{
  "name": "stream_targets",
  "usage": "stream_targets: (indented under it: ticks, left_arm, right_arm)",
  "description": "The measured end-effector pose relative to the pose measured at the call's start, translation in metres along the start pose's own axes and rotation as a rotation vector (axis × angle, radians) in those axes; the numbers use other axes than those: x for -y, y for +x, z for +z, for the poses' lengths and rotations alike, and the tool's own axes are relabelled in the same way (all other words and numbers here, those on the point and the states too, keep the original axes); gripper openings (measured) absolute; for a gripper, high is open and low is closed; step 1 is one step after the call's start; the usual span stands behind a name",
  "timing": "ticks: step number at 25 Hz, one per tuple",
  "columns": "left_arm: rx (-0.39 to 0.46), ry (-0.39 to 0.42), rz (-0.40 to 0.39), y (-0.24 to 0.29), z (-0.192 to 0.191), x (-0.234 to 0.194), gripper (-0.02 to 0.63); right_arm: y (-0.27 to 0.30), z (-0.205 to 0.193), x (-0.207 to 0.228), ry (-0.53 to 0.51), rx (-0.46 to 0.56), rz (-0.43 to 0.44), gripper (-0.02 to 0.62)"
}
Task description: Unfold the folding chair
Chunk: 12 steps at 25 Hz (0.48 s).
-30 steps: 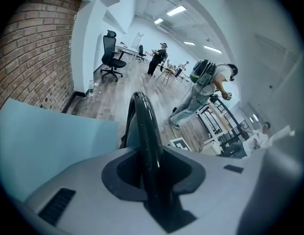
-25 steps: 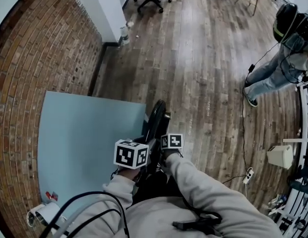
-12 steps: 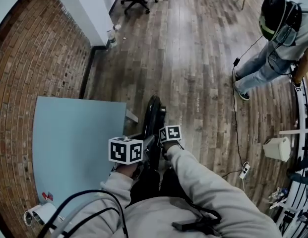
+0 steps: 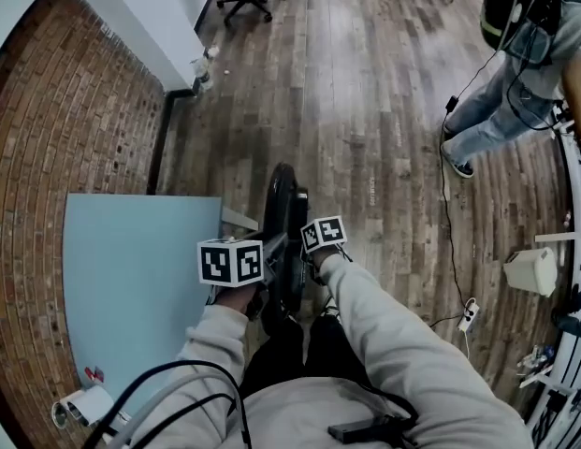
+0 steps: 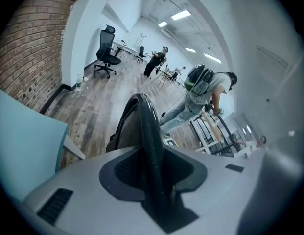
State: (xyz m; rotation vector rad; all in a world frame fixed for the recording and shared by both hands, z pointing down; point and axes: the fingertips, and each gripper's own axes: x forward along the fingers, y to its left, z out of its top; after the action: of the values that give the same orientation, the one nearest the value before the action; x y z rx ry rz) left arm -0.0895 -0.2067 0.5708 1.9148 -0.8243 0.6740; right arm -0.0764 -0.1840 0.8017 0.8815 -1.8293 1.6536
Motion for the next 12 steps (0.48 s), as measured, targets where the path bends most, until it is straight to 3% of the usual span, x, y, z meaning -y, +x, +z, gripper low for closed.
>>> stream_targets:
  ticks: [4, 12]
  left_arm:
    - [-0.058, 0.061, 0.012, 0.008, 0.001, 0.008, 0.138]
    - [-0.033, 0.036, 0.054, -0.004, 0.001, -0.008, 0.111]
  right_arm:
    - [-0.005, 0.003, 0.005, -0.009, -0.005, 0.024, 0.164]
    - [-0.023, -0.006, 0.028, 0.021, 0.057, 0.106, 0.158]
